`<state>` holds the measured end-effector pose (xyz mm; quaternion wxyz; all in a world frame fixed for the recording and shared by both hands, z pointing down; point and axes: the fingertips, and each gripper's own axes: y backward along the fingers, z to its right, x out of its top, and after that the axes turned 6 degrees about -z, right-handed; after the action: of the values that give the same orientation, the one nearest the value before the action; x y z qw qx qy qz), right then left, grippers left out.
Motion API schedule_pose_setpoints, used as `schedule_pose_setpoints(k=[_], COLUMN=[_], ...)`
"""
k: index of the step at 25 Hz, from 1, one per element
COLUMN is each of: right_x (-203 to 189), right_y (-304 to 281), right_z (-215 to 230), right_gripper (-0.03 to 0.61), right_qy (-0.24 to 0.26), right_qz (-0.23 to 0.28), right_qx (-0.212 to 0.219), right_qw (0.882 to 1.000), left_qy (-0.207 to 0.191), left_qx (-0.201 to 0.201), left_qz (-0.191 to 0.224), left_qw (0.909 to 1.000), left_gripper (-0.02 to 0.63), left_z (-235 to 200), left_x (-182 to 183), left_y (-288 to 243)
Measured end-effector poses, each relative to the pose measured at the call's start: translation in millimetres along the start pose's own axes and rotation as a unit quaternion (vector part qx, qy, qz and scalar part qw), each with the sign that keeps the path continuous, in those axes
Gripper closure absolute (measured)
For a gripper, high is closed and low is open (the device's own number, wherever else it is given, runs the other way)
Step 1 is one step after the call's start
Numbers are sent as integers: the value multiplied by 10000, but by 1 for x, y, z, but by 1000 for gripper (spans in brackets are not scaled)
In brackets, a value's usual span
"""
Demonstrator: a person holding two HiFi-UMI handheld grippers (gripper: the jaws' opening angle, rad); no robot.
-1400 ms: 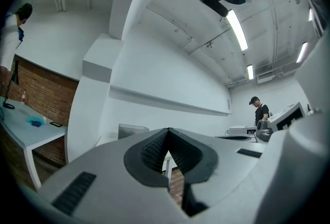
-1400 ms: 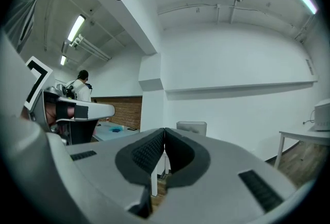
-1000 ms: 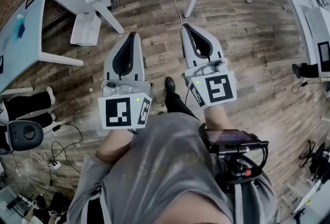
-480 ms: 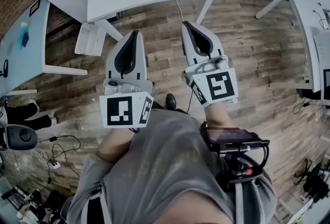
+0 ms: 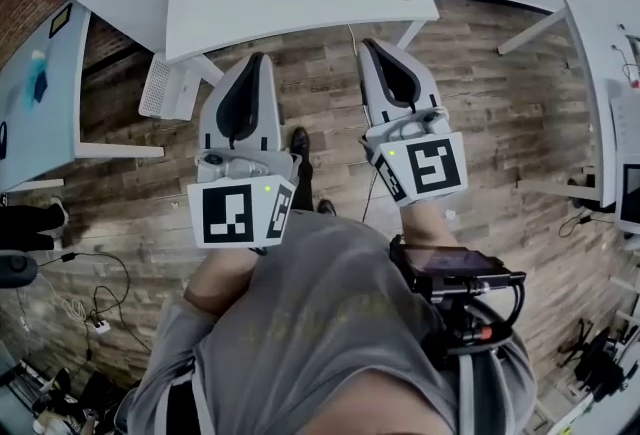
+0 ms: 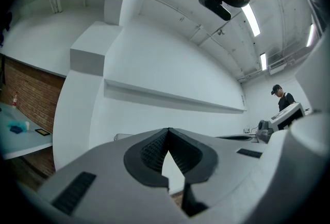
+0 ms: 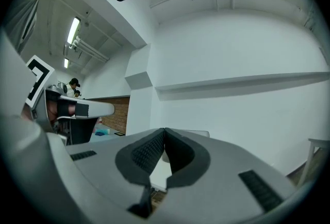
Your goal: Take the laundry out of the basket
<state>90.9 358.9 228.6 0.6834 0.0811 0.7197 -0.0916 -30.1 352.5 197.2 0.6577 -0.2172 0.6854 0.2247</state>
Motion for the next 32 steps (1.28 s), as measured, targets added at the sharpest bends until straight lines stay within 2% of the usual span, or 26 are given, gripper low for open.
schedule_pose_setpoints(k=[11,21,32], right_x=[-21,2,39], right_y=[-132,-233,-274], right_z=[32,49,82], right_gripper=[571,571,571], right_qy=[-22,209,445], right_qz=[-389,-155,292], right_qx=[44,172,72], right_qw=[9992,9995,9986], left_qy=[320,221,147], left_qx=[51,225,127], left_qz=[-285,119,248], left_qw=[9991,9994,9995], left_gripper=[606,606,606], left_z=[-83,-154,-165], left_x=[-23,4,9], left_y=[-111,-180,-225])
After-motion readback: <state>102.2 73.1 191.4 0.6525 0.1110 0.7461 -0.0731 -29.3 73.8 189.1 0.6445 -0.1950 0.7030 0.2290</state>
